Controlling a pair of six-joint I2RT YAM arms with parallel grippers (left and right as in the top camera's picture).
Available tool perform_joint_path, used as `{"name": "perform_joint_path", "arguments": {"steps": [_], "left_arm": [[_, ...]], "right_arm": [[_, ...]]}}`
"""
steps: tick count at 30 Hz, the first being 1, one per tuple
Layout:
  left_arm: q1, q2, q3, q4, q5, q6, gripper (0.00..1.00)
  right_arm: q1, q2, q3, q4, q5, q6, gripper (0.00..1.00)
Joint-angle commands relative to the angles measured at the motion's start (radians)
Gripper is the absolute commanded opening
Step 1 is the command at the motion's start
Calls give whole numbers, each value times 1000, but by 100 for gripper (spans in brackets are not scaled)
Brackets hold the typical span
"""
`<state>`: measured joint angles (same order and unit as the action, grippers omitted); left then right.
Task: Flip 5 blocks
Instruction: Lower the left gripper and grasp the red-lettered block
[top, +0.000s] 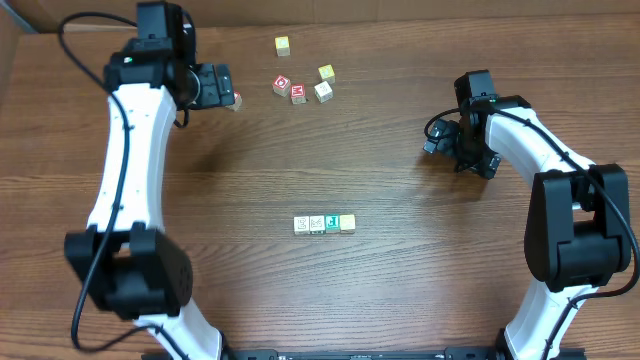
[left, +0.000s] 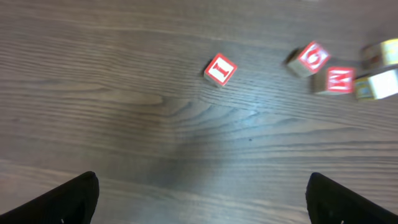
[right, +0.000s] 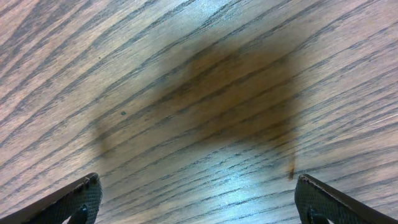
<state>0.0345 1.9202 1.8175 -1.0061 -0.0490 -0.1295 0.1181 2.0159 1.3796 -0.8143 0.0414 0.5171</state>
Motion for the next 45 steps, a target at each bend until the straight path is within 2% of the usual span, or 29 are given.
{"name": "perform_joint_path", "arguments": {"steps": [1,5,14,24,32,36,40,45], "left_arm": [[-2,86,5,35,-3,89,98],[0,166,5,109,-6,261,94],[4,287,5,294,24,370,93],[5,392,5,462,77,385,91],[7,436,5,509,88,385,89],[6,440,5,512,109,385,79],[6,448,3,496,110,385,80],[6,449,3,490,121,384,70]], "right_arm": [[-1,-3,-6,2,10,0,100],[-1,-3,-6,2,10,0,100],[-1,-3,-6,2,10,0,100],[-1,-3,-6,2,10,0,100],[-1,-3,-6,2,10,0,100],[-1,-3,-6,2,10,0,100],[-1,-3,-6,2,10,0,100],[-1,-3,-6,2,10,0,100]]}}
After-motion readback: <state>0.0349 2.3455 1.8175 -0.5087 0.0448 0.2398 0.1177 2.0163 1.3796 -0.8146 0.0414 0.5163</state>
